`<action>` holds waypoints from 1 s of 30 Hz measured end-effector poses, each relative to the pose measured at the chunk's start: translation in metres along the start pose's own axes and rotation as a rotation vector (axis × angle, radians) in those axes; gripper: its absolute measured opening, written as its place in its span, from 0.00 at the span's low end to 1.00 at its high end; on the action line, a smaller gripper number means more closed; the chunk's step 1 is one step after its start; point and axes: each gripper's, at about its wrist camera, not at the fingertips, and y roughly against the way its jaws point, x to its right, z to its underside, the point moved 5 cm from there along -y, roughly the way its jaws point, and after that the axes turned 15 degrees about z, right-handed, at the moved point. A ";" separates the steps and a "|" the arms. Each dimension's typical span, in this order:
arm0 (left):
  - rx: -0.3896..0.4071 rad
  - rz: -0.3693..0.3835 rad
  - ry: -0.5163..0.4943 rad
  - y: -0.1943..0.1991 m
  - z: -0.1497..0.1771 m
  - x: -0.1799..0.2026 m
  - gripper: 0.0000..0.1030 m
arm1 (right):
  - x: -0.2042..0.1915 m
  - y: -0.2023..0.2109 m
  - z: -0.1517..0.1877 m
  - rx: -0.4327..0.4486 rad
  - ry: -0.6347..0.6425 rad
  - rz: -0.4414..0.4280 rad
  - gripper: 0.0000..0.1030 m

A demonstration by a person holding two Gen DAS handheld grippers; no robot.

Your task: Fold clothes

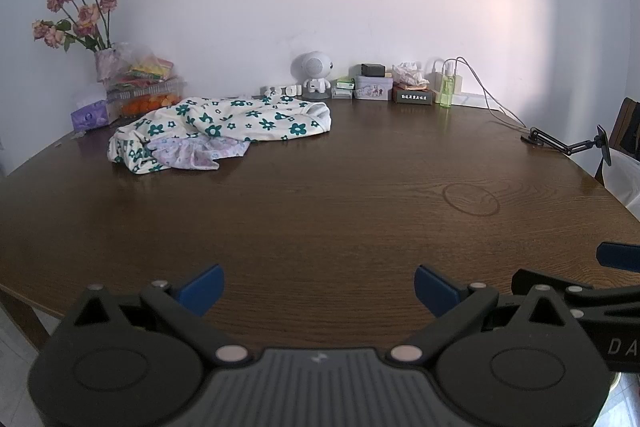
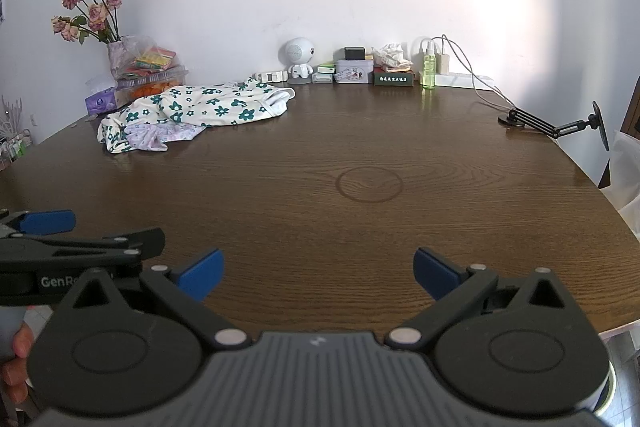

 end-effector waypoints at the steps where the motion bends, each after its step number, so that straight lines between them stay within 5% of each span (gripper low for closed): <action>1: 0.000 0.000 0.000 0.000 0.000 0.000 0.99 | 0.000 0.000 0.000 0.000 0.000 0.000 1.00; 30: 0.004 0.007 0.005 0.001 0.005 -0.001 0.99 | -0.003 0.001 0.002 0.001 0.000 0.000 1.00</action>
